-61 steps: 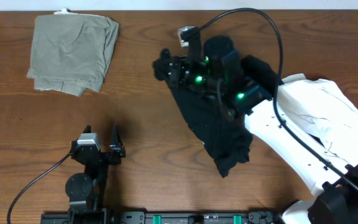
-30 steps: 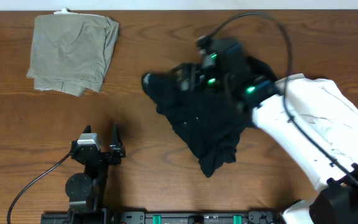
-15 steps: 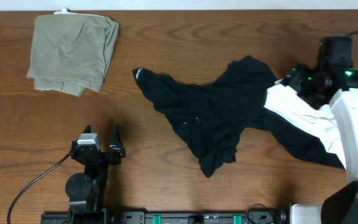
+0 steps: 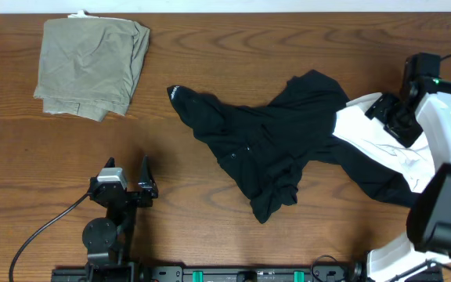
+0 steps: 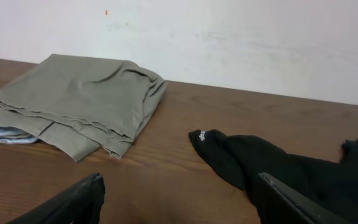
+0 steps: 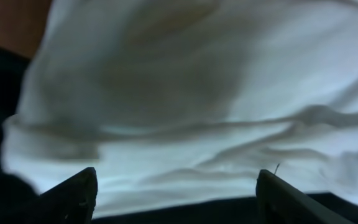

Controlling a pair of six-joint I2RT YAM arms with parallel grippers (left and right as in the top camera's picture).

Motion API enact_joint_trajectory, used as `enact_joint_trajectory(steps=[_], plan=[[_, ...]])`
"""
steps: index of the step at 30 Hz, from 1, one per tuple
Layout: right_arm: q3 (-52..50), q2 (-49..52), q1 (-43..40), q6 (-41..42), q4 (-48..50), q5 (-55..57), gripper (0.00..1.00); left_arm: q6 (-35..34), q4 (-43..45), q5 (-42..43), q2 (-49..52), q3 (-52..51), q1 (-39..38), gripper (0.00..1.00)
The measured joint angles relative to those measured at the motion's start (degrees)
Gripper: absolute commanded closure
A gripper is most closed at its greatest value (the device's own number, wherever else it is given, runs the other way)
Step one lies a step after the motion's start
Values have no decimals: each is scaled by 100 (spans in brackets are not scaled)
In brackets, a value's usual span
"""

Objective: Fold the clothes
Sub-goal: 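Release the black shirt and pull the right gripper back right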

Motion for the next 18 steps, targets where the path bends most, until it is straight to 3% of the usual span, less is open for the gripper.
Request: enact_joint_trajectory(steps=[6, 10, 15, 18], plan=[[0, 503, 0, -81, 229, 42, 17, 0, -2, 0, 0, 0, 0, 22], [0, 789, 0, -177, 286, 210, 31, 0, -2, 0, 0, 0, 0, 22], [48, 1001, 0, -345, 380, 243, 62, 0, -2, 0, 0, 0, 0, 22], [79, 1051, -61, -404, 413, 251, 99, 0, -2, 0, 0, 0, 0, 22]])
